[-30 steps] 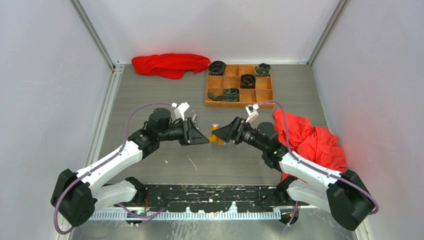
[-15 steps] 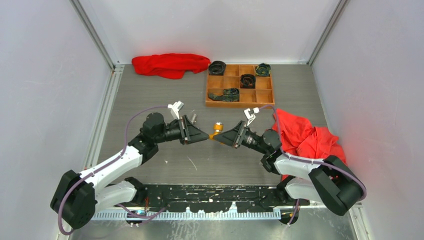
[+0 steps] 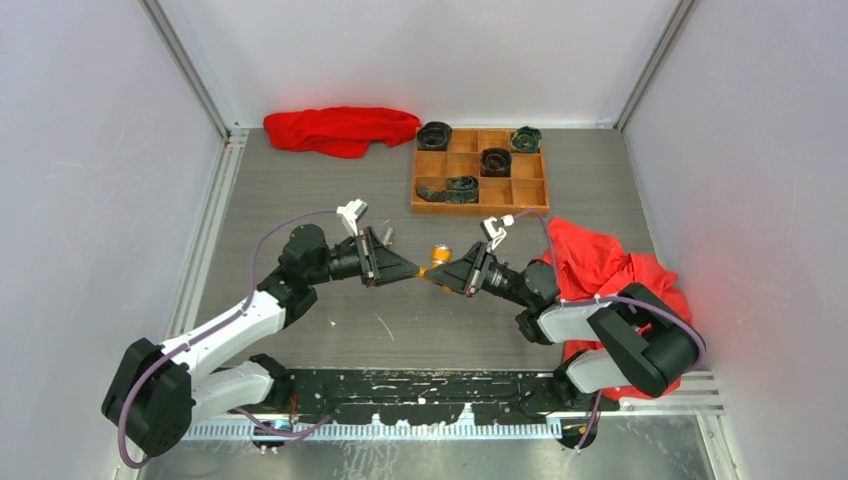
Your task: Install the water faucets
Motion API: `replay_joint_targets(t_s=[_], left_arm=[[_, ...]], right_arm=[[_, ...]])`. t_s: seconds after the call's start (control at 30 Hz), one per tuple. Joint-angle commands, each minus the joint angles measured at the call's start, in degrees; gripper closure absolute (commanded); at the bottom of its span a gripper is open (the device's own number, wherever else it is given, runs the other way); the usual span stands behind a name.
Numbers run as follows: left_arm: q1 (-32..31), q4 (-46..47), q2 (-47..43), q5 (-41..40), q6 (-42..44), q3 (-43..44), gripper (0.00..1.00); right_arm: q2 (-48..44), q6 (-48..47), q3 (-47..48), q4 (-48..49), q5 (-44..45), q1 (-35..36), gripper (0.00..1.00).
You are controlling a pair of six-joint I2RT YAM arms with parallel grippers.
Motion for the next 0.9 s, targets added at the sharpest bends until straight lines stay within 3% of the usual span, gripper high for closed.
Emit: replay_joint_targets(t_s=[0.0,0.13,0.2,0.23,0.3,0.37,0.43,0.67,0.77,0.87], left_arm=[[0.14,-6.68,-0.34,-3.33,6.29,1.94,0.68],[0.31,-26.11,-2.48,-9.64,17.09,8.29,0.25],[1.07,-37.89,-3.25,-16.52,21.42,12.03,0.05],[1.7,-42.28,-2.84,-20.99,23.17,13.41,0.01],[2.77,-50.89,0.9,-28.87,26.59,16.34,0.0],[2.76,-57.96,5.28,-34.58,30.32,19.67,0.0],[1.84,-59.62,9.1,-38.61,33.13,22.45,0.0],[-7.49,-67.71,26.72,-51.08,38.68,37.6,0.03],[-10.72,-69.33,33.1,-52.54,36.03,39.84,0.11],[-13.25,-66.26,35.2,-55.09,32.33,38.56,0.28]], right_arm=[[0.87,4.57,0.33,12.24,-1.35,0.18,0.99],[-4.97,2.8,-3.86,0.55,4.77,-2.83,0.99],[-11.43,-2.45,-4.18,-13.31,6.12,-4.6,0.99],[-15.39,-7.33,-2.78,-23.47,6.62,-4.9,0.99],[-23.84,-17.5,2.57,-50.7,12.84,-4.94,0.99],[-31.29,-24.51,7.07,-69.03,21.8,-5.13,1.0],[-35.3,-29.65,10.14,-77.97,27.47,-5.29,1.0],[-37.0,-38.24,16.7,-90.27,36.78,-5.38,1.0],[-37.39,-41.81,20.01,-94.35,42.64,-5.38,1.0],[-38.16,-45.02,21.65,-95.58,44.7,-5.47,1.0]])
